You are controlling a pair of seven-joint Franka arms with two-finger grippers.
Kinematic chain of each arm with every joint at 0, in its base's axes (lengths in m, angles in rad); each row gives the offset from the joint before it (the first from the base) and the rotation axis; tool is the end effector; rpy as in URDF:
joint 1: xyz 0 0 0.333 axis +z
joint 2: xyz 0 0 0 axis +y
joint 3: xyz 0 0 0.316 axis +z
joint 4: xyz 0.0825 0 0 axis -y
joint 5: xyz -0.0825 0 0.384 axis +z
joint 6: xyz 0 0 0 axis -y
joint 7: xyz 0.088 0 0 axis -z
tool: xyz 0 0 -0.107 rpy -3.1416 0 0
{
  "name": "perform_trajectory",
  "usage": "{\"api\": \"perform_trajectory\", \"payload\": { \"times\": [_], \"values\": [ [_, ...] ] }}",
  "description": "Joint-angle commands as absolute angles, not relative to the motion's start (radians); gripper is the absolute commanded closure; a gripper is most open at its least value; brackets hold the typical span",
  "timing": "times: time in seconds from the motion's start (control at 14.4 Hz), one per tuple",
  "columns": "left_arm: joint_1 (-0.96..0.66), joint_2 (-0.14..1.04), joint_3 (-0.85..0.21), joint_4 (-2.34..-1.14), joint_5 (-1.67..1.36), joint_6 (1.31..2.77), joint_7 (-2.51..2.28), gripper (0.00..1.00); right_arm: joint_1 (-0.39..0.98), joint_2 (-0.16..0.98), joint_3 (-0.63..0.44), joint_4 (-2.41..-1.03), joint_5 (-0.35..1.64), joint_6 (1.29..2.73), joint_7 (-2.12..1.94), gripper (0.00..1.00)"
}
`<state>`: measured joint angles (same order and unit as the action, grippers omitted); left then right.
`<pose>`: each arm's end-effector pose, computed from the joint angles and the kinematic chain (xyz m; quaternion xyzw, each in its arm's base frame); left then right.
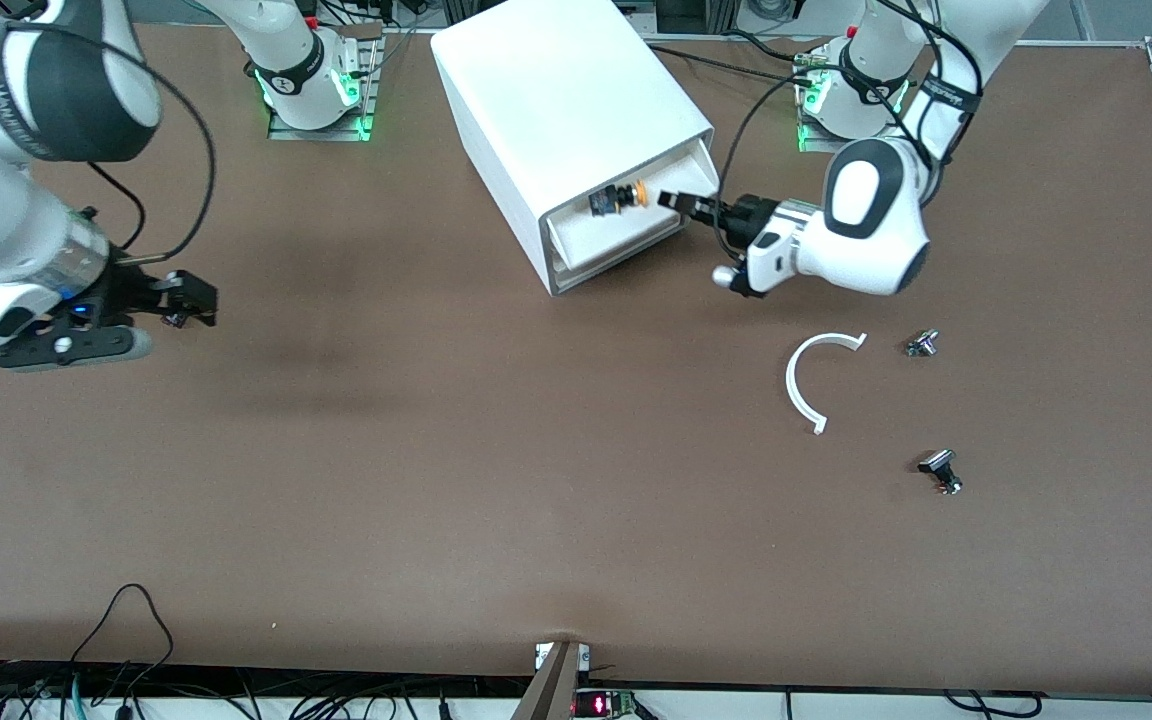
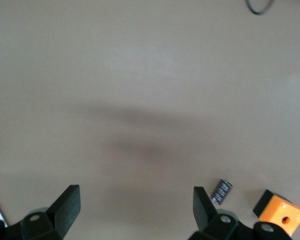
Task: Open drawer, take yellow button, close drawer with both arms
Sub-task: 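Pull the drawer open with the left gripper while the right gripper approaches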
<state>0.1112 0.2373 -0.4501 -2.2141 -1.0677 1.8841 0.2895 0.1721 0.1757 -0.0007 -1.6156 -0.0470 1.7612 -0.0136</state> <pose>0.4605 -0.2315 0.2829 0.8500 0.0113 -0.2544 0.4612 0.6057 0.1007 0.5167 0.9949 0.0971 -0.0132 0.0242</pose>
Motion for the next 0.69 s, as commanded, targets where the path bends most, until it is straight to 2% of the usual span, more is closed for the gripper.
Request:
{"api": "perform_trajectory", "payload": {
  "times": [0.0,0.28,0.35,0.42,0.62],
  "values": [
    [0.110,0.239,-0.400,-2.195,-1.057,2.019,0.267,1.00,0.221,0.183,-0.002,-1.598,-0.049,1.767,-0.015,0.00],
    [0.112,0.242,-0.362,-2.140,-1.057,2.033,0.264,1.00,0.253,0.183,0.003,-1.577,-0.038,1.789,-0.026,0.00],
    [0.112,0.244,-0.356,-2.138,-1.057,2.033,0.264,0.95,0.273,0.183,0.003,-1.572,-0.038,1.789,-0.026,0.00],
    [0.113,0.239,-0.356,-2.140,-1.060,2.033,0.265,0.01,0.317,0.195,0.003,-1.568,-0.037,1.790,-0.026,0.00],
    [0.121,0.221,-0.356,-2.140,-1.060,2.064,0.264,0.00,0.382,0.268,0.003,-1.487,-0.035,1.790,-0.026,0.00]
  ]
}}
